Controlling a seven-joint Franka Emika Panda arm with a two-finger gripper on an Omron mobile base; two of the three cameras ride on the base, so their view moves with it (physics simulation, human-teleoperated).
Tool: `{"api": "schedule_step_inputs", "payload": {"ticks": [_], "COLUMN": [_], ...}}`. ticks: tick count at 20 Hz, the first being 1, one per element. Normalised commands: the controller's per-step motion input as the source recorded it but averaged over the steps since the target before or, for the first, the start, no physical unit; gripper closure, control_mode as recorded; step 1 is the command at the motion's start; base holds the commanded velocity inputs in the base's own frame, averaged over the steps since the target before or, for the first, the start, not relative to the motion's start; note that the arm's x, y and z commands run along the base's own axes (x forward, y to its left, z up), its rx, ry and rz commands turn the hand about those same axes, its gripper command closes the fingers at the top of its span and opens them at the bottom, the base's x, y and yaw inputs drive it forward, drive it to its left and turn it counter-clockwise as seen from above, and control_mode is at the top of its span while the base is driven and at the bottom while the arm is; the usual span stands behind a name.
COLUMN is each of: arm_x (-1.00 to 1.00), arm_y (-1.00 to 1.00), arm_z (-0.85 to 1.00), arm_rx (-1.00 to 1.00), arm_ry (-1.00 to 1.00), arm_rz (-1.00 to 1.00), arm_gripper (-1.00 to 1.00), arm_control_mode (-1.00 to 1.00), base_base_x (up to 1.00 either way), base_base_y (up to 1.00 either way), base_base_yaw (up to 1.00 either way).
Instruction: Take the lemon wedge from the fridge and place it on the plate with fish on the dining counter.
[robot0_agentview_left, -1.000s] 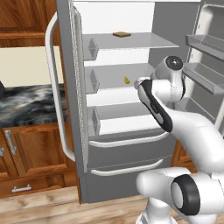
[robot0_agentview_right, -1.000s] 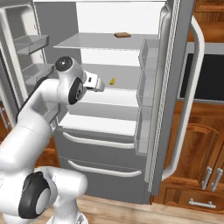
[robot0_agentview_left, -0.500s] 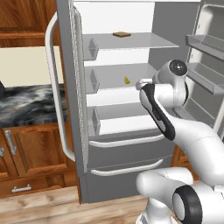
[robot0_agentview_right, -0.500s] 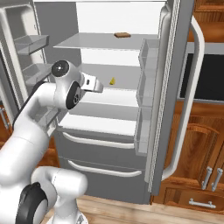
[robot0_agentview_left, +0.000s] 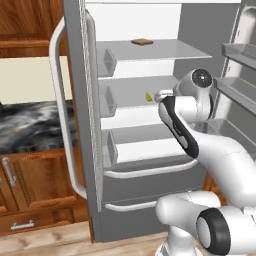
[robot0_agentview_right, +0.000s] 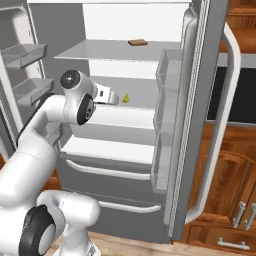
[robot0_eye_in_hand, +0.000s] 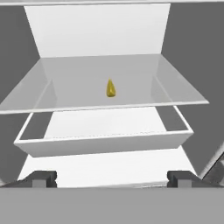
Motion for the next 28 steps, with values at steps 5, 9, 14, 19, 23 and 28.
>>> {"api": "schedule_step_inputs", "payload": {"ticks": [5, 9, 14, 19, 23, 28], "arm_x": [0.00, 0.00, 0.00, 0.00, 0.14, 0.80], "arm_y": [0.00, 0.00, 0.00, 0.00, 0.21, 0.20], "arm_z": [0.00, 0.00, 0.00, 0.00, 0.00, -0.02], "arm_rx": [0.00, 0.00, 0.00, 0.00, 0.00, 0.00], "arm_ry": [0.00, 0.00, 0.00, 0.00, 0.00, 0.14], "arm_rz": [0.00, 0.00, 0.00, 0.00, 0.00, 0.00], "arm_gripper": [-1.00, -1.00, -1.00, -1.00, -1.00, -1.00], "arm_control_mode": [1.00, 1.00, 1.00, 1.00, -1.00, -1.00], "base_base_x": [0.98, 0.29, -0.50, -0.10, 0.00, 0.00], "base_base_y": [0.08, 0.00, -0.30, -0.06, 0.00, 0.00], "base_base_yaw": [0.00, 0.00, 0.00, 0.00, 0.00, 0.00]}}
